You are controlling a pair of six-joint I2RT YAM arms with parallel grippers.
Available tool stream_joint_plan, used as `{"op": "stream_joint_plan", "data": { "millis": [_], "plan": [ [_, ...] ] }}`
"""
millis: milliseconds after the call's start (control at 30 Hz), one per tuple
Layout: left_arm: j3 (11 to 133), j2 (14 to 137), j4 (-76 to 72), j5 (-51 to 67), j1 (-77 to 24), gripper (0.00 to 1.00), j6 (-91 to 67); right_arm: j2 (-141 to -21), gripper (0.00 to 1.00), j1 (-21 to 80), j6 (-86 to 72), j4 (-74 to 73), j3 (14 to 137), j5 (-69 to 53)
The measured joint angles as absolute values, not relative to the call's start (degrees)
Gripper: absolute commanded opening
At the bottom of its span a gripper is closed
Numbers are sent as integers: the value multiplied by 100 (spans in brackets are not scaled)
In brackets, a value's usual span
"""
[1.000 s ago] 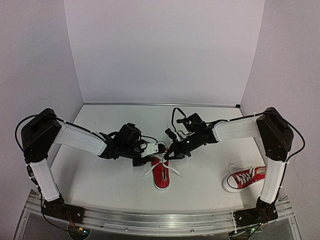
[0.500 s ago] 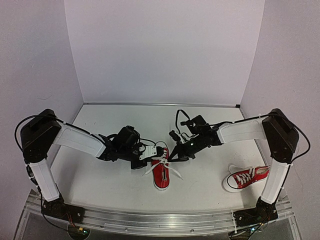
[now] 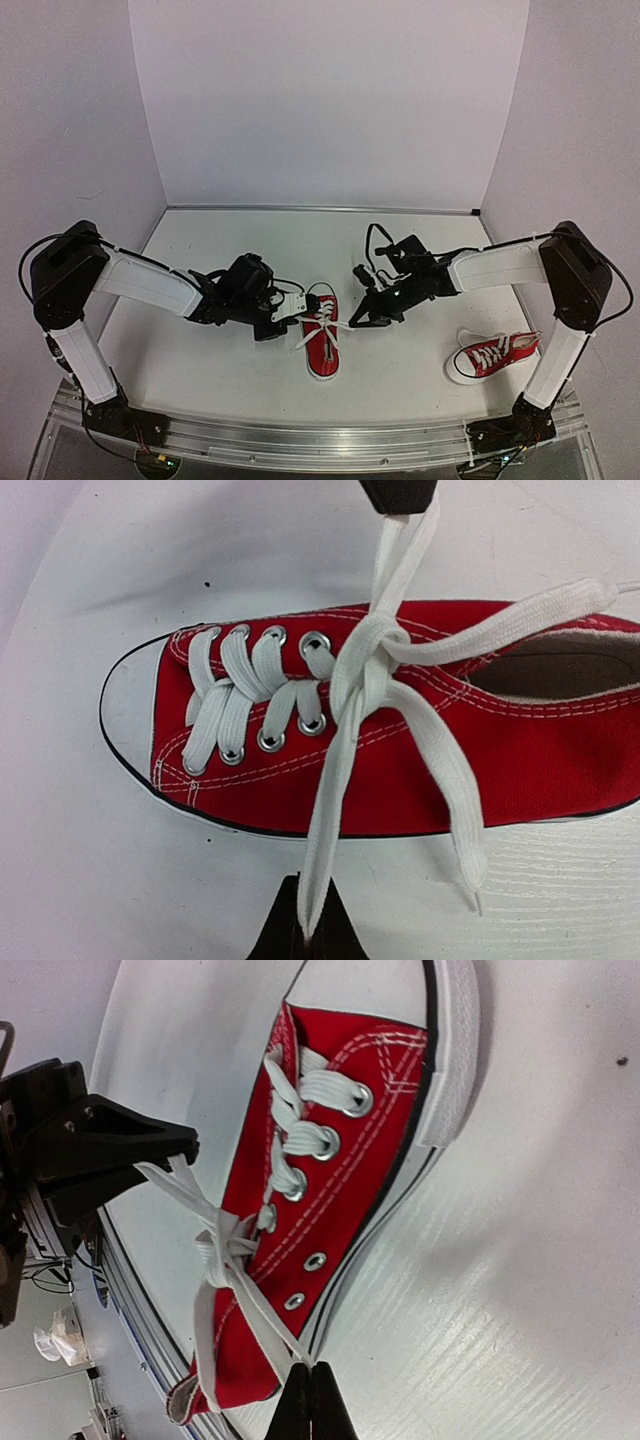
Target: Tie the shoes
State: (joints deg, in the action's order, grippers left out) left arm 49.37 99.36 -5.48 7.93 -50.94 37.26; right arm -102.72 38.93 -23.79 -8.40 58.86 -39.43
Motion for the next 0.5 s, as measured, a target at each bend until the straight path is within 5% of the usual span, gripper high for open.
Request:
{"op": "stream_joint_plan", "data": {
  "millis": [500],
  "plan": [
    [4941, 9951, -552, 576, -5080, 0, 3247, -9809, 0, 3649, -2354, -801, 5407, -3799]
  ]
}}
